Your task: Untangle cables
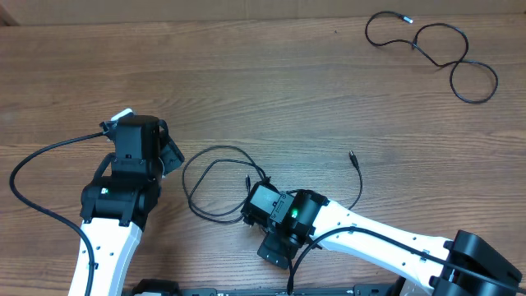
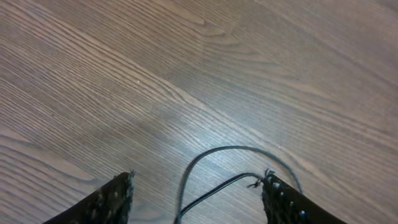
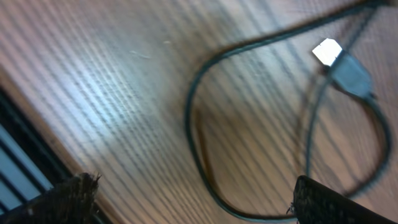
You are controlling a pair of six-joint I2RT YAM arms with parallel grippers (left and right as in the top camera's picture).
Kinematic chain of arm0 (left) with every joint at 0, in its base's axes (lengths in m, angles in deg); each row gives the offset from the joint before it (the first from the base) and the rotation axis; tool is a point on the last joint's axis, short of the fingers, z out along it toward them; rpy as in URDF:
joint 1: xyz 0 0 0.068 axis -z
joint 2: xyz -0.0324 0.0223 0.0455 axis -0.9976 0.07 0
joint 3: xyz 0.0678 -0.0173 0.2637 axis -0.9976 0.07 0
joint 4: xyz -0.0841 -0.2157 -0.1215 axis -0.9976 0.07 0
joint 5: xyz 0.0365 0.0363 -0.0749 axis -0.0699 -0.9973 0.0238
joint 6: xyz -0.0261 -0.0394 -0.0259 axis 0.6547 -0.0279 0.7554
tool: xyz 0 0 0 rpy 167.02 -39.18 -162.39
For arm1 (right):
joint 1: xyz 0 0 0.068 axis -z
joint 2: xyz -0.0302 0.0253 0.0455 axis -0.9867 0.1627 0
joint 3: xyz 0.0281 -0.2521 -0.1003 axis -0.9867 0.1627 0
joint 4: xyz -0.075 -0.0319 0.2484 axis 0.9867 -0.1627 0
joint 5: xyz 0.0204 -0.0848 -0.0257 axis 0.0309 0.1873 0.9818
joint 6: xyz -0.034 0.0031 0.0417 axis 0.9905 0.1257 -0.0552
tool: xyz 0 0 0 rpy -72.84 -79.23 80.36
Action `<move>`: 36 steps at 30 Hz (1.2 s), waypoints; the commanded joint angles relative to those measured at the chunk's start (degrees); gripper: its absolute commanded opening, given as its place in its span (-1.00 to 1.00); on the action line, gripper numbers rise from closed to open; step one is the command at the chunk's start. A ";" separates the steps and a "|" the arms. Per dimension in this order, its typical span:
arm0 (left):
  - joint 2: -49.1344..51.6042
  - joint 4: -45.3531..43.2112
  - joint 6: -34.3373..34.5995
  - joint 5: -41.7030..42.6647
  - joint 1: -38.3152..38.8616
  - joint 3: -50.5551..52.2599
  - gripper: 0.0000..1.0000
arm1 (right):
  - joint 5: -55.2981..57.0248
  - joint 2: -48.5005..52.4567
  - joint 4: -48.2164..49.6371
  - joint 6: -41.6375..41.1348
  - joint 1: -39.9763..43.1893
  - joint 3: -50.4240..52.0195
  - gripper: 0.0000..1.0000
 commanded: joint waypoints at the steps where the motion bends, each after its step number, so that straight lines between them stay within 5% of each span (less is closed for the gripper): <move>1: 1.55 -0.94 2.73 -0.96 -0.26 0.33 0.38 | -4.87 0.09 1.51 2.19 -0.17 2.25 1.00; 20: 9.57 -4.81 1.55 -1.16 -0.26 0.33 0.43 | -4.31 0.20 13.49 2.19 -1.55 10.19 0.78; 28: 9.57 -5.22 1.55 -0.98 -0.26 0.33 0.45 | -4.15 0.31 18.47 2.14 -1.44 11.98 0.29; 32: 9.57 -5.11 0.66 -0.96 -0.26 0.33 0.46 | -4.20 0.31 18.62 1.51 -1.44 12.52 -0.11; 34: 9.57 -5.31 0.42 -0.96 -0.26 0.33 0.46 | -4.33 0.31 18.58 1.53 -1.44 12.59 -0.07; 36: 9.57 -5.55 0.28 -0.96 -0.26 0.33 0.46 | -4.28 0.31 18.97 1.53 -1.40 12.85 0.36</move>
